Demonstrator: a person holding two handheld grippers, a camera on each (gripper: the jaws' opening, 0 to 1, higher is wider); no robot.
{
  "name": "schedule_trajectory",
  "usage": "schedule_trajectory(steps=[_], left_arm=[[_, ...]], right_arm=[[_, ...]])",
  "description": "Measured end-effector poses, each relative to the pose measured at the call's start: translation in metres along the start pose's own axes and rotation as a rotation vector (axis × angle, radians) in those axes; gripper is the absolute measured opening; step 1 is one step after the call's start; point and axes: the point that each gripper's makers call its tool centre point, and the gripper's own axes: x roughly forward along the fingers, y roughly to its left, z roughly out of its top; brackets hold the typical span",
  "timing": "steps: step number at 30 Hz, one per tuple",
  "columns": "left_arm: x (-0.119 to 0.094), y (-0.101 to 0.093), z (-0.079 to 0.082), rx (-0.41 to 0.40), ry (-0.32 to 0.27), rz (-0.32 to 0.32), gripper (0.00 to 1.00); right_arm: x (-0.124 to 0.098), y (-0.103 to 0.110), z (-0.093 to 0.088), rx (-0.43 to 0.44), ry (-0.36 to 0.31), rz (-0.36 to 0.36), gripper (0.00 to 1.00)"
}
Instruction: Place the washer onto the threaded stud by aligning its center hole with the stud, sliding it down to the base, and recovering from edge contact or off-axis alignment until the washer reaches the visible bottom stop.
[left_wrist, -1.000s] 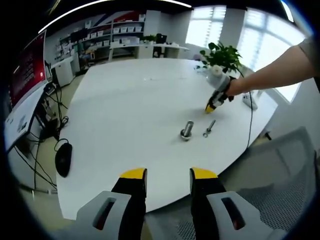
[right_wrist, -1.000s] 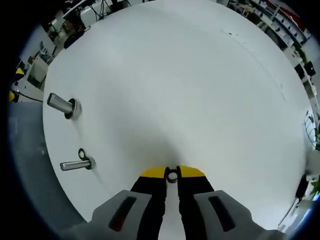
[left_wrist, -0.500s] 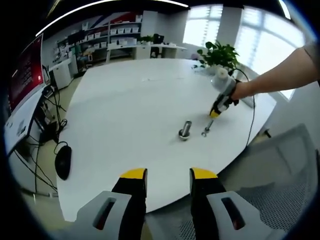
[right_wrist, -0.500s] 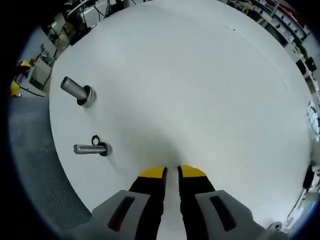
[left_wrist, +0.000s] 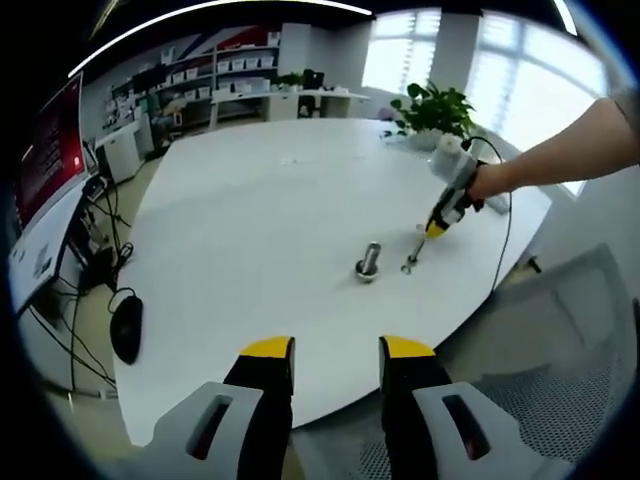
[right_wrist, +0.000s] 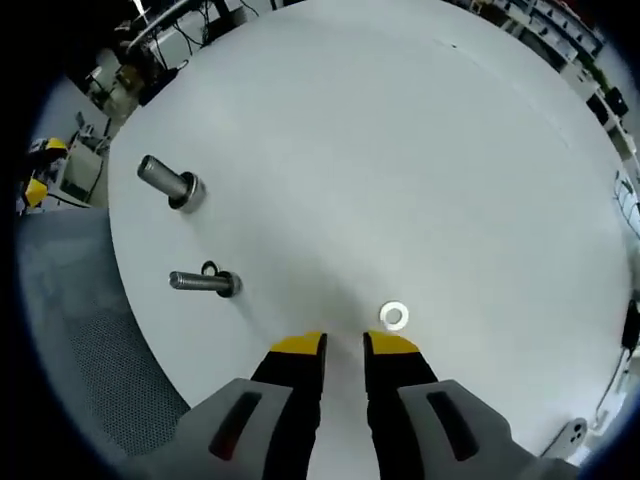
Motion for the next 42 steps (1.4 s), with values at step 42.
schedule_trajectory(steps=[42], left_arm=[[0.002, 0.001, -0.003, -0.019, 0.016, -0.003, 0.32]], right_arm=[[0.01, -0.033, 0.007, -0.216, 0.119, -0.134, 0.04]])
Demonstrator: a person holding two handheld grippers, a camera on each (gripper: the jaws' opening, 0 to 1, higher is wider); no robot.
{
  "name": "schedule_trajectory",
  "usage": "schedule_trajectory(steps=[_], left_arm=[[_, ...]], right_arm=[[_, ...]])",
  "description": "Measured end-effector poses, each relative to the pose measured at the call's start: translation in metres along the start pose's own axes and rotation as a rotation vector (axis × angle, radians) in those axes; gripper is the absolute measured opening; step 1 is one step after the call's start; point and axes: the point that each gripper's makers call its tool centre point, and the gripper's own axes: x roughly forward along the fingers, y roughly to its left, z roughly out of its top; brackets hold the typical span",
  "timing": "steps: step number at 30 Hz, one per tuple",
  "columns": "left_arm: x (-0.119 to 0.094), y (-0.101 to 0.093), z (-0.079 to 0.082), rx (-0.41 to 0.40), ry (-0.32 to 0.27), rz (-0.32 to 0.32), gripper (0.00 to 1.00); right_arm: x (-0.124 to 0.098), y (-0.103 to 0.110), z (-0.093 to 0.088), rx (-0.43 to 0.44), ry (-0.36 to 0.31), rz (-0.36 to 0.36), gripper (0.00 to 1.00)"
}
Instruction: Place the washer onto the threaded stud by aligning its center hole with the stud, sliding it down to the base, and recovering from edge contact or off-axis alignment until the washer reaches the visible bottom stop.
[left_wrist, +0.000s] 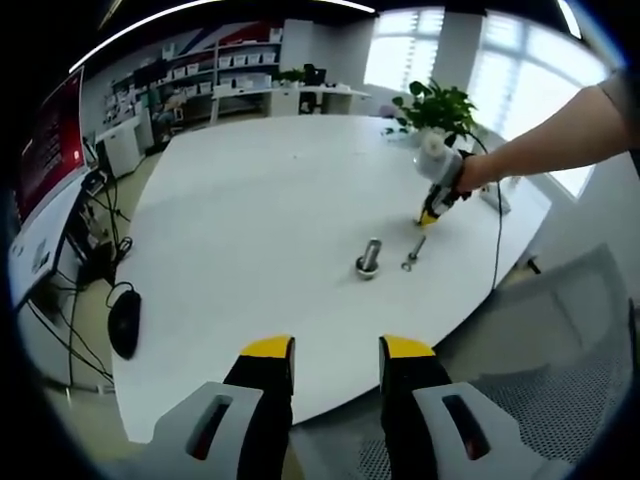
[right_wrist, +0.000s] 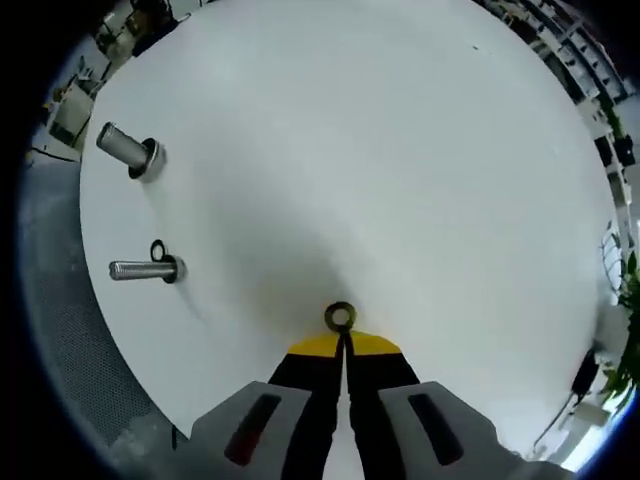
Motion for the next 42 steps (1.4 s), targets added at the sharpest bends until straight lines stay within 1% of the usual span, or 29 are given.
schedule_trajectory(steps=[1, 4, 6, 8, 10, 13, 15, 19, 25, 33, 38, 42], left_arm=[[0.0, 0.0, 0.0, 0.0, 0.0, 0.0, 0.32], [0.0, 0.001, 0.001, -0.002, -0.004, 0.002, 0.32], [-0.001, 0.001, 0.001, -0.004, -0.005, 0.003, 0.32], [0.0, 0.001, 0.001, -0.004, -0.006, 0.004, 0.32], [-0.001, 0.001, 0.001, -0.006, -0.007, 0.005, 0.32], [-0.001, 0.001, 0.0, -0.005, -0.005, 0.005, 0.32], [0.0, 0.001, 0.0, -0.003, -0.002, 0.002, 0.32], [0.0, 0.001, -0.001, -0.003, 0.002, 0.002, 0.32], [0.001, 0.0, -0.001, -0.005, 0.004, -0.001, 0.32], [-0.001, 0.002, -0.001, -0.015, -0.001, 0.005, 0.32], [0.0, 0.001, -0.001, -0.009, 0.003, 0.004, 0.32], [0.0, 0.001, -0.002, -0.009, 0.009, 0.002, 0.32]], right_arm=[[0.0, -0.001, 0.001, 0.005, -0.006, 0.006, 0.04], [-0.001, 0.003, 0.002, 0.087, -0.018, 0.091, 0.08], [-0.001, 0.002, 0.002, 0.128, -0.035, 0.108, 0.1], [-0.001, 0.0, 0.001, 0.12, -0.033, 0.099, 0.11], [0.0, -0.002, 0.005, 0.047, -0.049, 0.07, 0.13], [0.0, 0.0, 0.009, 0.007, -0.049, 0.055, 0.15], [0.0, -0.001, 0.013, 0.021, -0.056, 0.062, 0.16], [0.001, -0.001, 0.013, 0.068, -0.045, 0.079, 0.16], [0.001, 0.001, 0.013, 0.058, -0.036, 0.077, 0.16], [0.001, 0.001, 0.013, 0.075, -0.035, 0.08, 0.16], [0.001, 0.0, 0.013, 0.107, -0.056, 0.087, 0.17], [0.001, 0.0, 0.014, 0.108, -0.051, 0.09, 0.16]])
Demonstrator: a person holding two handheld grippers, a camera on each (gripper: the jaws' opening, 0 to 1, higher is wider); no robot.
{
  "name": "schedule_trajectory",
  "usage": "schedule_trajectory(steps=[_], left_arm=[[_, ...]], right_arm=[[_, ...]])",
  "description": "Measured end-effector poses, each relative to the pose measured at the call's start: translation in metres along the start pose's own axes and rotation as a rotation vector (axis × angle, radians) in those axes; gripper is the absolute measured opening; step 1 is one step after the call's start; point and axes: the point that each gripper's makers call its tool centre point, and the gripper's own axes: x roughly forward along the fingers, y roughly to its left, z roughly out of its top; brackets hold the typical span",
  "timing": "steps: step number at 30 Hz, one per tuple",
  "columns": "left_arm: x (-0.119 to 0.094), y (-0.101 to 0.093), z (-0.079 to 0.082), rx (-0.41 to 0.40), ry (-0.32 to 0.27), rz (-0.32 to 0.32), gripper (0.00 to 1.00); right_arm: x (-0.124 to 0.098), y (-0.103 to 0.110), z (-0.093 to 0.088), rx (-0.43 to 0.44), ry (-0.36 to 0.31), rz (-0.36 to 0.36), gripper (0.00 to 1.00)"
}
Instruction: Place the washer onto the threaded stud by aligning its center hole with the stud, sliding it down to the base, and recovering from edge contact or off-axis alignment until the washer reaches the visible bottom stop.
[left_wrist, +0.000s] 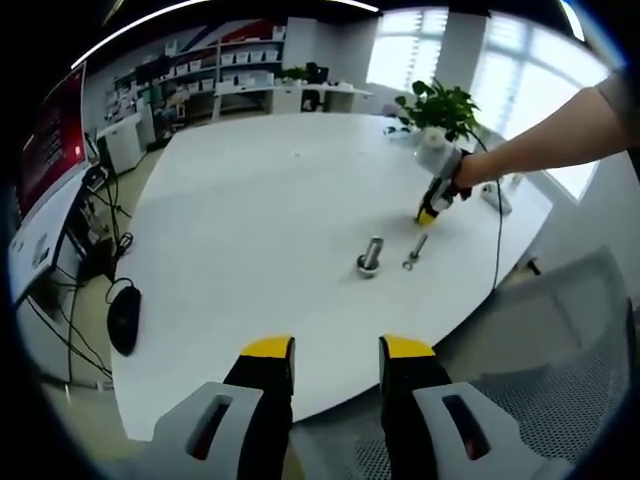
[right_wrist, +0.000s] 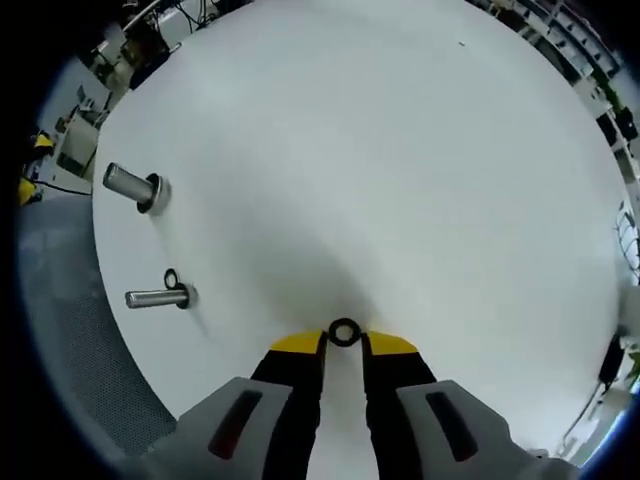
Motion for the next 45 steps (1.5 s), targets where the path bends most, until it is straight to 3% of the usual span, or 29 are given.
schedule_trajectory(steps=[13, 16, 18, 20, 22, 25, 31, 42, 45], left_arm=[[0.0002, -0.0002, 0.0003, 0.001, -0.002, -0.004, 0.32], [-0.0001, 0.0017, 0.0005, -0.011, -0.007, 0.001, 0.32], [-0.0001, 0.0021, 0.0005, -0.011, -0.008, 0.002, 0.32], [-0.0002, 0.0015, 0.0011, -0.009, -0.01, 0.001, 0.32], [0.0, 0.0016, 0.0009, -0.007, -0.007, 0.001, 0.31], [-0.0004, 0.0021, 0.0017, -0.012, -0.012, 0.003, 0.31], [0.0001, 0.0016, 0.0005, -0.007, -0.003, 0.002, 0.31], [0.0, 0.0019, -0.0001, -0.01, -0.001, 0.003, 0.31], [-0.0005, 0.0017, 0.001, -0.013, -0.007, 0.001, 0.32]], right_arm=[[0.0006, 0.0016, 0.0003, -0.067, 0.042, -0.017, 0.15], [0.0003, 0.0013, -0.0001, -0.083, 0.019, -0.013, 0.16], [0.0005, 0.0075, 0.0022, -0.101, -0.035, 0.047, 0.21], [-0.0013, 0.0071, 0.001, -0.059, -0.062, 0.073, 0.23], [-0.0008, 0.0048, 0.0011, -0.045, -0.062, 0.065, 0.22], [0.0006, 0.0008, 0.0021, -0.14, -0.036, 0.002, 0.19], [0.0004, 0.0029, 0.0038, -0.139, -0.014, 0.021, 0.18], [0.002, 0.0023, 0.0052, -0.149, -0.002, -0.018, 0.13], [0.0013, 0.0027, 0.0054, -0.195, -0.008, -0.053, 0.13]])
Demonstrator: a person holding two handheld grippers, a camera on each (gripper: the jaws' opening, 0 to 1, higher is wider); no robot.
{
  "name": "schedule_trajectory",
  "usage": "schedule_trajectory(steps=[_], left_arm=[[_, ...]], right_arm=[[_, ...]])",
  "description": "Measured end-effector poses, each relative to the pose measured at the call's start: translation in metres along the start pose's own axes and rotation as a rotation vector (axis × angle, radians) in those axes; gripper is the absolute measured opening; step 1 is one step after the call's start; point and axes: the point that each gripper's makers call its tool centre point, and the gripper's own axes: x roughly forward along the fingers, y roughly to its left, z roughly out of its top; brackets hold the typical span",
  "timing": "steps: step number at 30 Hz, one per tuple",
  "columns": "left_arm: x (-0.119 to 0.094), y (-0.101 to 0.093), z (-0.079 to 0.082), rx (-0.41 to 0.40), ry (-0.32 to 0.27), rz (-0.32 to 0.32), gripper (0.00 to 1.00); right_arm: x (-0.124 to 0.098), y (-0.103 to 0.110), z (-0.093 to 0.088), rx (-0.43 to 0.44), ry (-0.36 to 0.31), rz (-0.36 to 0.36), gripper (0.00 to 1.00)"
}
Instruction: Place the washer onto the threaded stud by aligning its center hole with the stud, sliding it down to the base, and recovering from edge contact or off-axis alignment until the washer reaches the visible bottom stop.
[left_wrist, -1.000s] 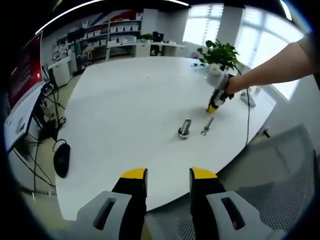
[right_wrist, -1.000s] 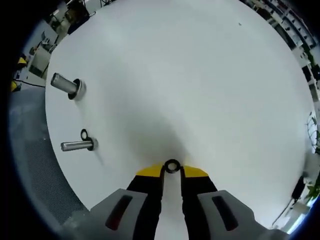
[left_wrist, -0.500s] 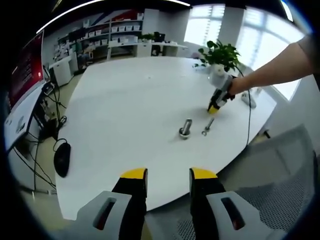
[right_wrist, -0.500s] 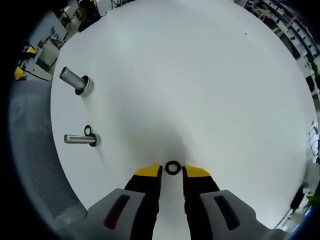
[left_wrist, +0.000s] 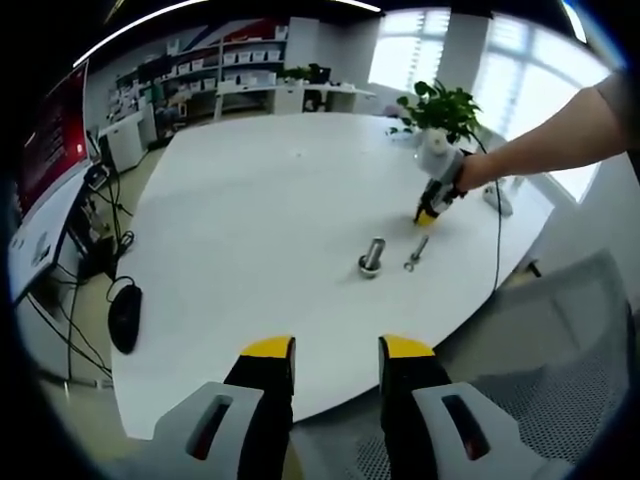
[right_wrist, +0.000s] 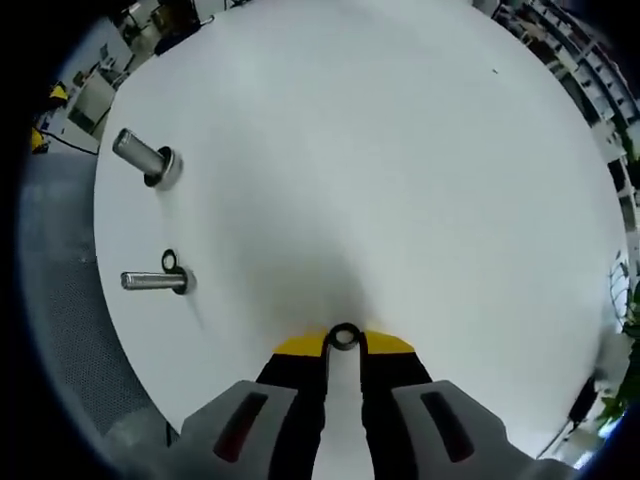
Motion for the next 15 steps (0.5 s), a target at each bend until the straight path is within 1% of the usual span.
schedule_trajectory(steps=[1, 2, 4, 7, 10, 12, 15], left_arm=[[0.0, -0.001, 0.001, -0.006, -0.005, -0.008, 0.32], [0.0, -0.002, 0.002, -0.011, -0.013, -0.014, 0.32], [-0.001, -0.002, 0.003, -0.009, -0.019, -0.013, 0.32], [-0.001, -0.001, 0.005, -0.017, -0.031, -0.013, 0.32], [-0.002, -0.001, 0.007, -0.019, -0.04, -0.014, 0.32], [-0.002, -0.002, 0.007, -0.013, -0.043, -0.015, 0.32], [-0.001, -0.004, 0.007, -0.008, -0.042, -0.022, 0.32]], right_arm=[[-0.001, 0.0, 0.0, -0.026, -0.003, -0.017, 0.13], [-0.001, 0.0, -0.001, -0.028, -0.005, -0.022, 0.13], [-0.001, 0.004, -0.003, -0.004, 0.008, -0.005, 0.13], [-0.003, 0.006, -0.003, 0.01, 0.003, -0.003, 0.13], [-0.007, 0.009, 0.0, 0.051, -0.021, 0.012, 0.13], [-0.01, 0.009, 0.003, 0.06, -0.041, 0.01, 0.13], [-0.013, 0.013, 0.003, 0.074, -0.046, 0.022, 0.13]])
